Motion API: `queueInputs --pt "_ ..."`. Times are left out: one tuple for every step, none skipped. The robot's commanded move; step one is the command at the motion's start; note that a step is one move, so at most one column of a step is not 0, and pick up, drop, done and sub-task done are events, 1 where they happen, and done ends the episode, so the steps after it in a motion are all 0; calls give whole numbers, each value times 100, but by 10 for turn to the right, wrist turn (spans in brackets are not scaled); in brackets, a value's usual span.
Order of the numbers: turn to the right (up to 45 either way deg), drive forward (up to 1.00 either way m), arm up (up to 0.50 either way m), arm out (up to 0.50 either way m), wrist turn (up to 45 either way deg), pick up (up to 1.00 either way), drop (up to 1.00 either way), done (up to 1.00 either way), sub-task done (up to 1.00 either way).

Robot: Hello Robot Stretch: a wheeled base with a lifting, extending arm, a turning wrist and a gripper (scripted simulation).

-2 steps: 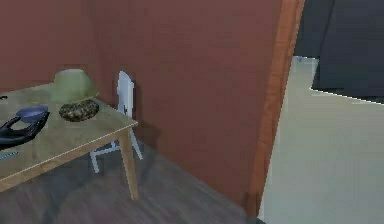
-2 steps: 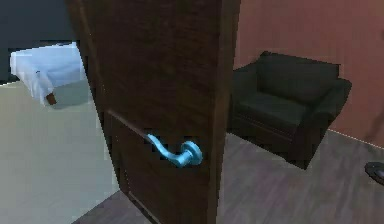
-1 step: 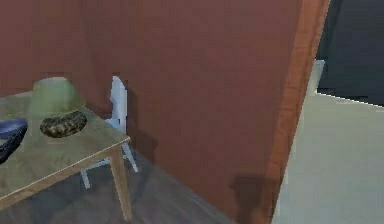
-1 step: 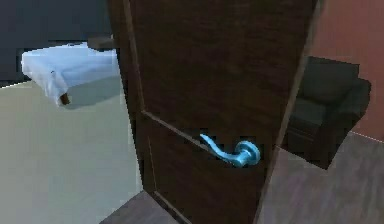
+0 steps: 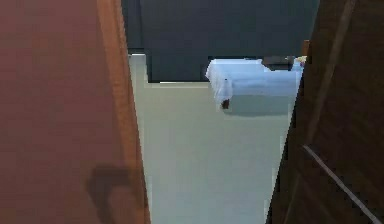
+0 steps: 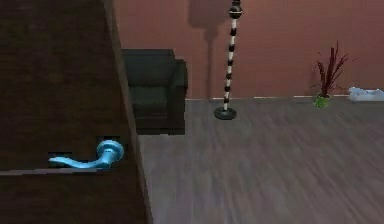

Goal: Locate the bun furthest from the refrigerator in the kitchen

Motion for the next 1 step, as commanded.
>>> queueInputs --pt "450 0 0 0 0 0 0 0 0"
